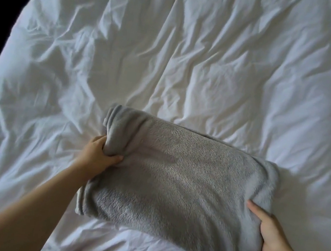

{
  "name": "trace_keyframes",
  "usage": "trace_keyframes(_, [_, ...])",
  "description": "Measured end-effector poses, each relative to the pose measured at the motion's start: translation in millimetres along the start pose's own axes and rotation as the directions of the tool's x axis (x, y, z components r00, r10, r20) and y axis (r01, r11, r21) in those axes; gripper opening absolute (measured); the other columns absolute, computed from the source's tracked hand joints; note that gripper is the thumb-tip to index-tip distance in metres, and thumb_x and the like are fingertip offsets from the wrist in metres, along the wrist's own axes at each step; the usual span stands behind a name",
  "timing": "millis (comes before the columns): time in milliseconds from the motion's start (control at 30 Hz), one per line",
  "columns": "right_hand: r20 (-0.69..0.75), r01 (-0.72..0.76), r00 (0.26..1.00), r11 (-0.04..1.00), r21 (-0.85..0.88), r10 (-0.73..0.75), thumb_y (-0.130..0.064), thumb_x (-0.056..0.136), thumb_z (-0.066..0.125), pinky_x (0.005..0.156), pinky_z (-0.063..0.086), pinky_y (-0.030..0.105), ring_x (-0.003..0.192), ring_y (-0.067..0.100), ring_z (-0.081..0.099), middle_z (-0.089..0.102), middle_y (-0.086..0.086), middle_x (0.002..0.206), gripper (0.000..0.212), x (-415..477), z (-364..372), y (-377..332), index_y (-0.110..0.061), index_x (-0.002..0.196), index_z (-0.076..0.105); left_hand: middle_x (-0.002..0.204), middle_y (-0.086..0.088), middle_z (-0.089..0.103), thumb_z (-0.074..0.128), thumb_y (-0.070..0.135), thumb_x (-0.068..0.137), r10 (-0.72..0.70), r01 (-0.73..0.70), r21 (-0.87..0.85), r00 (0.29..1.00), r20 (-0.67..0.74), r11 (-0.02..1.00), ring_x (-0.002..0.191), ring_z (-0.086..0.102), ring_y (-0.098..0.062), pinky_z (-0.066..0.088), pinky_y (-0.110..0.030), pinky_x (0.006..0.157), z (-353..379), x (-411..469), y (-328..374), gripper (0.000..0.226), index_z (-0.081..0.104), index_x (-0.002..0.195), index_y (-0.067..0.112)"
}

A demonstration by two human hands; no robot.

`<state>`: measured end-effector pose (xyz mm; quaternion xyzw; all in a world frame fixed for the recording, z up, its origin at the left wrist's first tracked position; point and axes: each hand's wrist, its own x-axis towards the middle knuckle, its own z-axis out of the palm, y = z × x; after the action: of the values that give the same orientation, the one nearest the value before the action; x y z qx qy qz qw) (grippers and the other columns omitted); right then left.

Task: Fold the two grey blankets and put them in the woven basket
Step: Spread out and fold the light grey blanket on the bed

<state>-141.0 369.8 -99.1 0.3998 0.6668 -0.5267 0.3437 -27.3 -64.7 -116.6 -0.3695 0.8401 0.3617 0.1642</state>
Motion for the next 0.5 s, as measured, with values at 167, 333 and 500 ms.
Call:
trace_keyframes(167, [-0.001,0.010,1.000,1.000,0.003,-0.010,-0.015,0.079,0.068,0.080,0.053,0.042,0.091,0.036,0.067,0.072,0.023,0.095,0.037,-17.1,-0.3,-13.0,0.003,0.111,0.065,0.106,-0.004,0.063,0.084,0.035,0.065,-0.121,0.118,-0.129,0.993,-0.015,0.985,0.089,0.057,-0.022,0.045,-0.033,0.075,-7.6,10.5,3.3,0.070,0.051,0.124,0.016])
trace_keyframes(333, [-0.088,0.150,0.984,0.987,-0.060,-0.155,-0.014,0.073,0.076,0.070,0.055,0.037,0.079,0.031,0.071,0.073,0.018,0.090,0.031,-60.7,26.5,-40.7,0.000,0.100,0.068,0.131,-0.012,0.045,0.077,0.030,0.072,0.026,0.003,0.079,0.930,-0.367,0.997,0.113,0.050,-0.033,0.043,-0.043,0.098,-9.2,-14.3,27.3,0.070,0.045,0.134,0.020])
trace_keyframes(500, [-0.087,0.410,0.901,0.901,-0.145,-0.424,-0.020,0.065,0.078,0.065,0.056,0.032,0.070,0.018,0.071,0.074,0.002,0.077,0.029,-134.6,115.8,-58.0,-0.010,0.091,0.067,0.089,-0.002,0.071,0.066,0.022,0.089,0.059,0.016,-0.619,0.993,0.101,0.786,0.075,0.065,-0.014,0.050,-0.026,0.067,-4.9,-58.7,57.3,0.009,0.068,0.097,0.024])
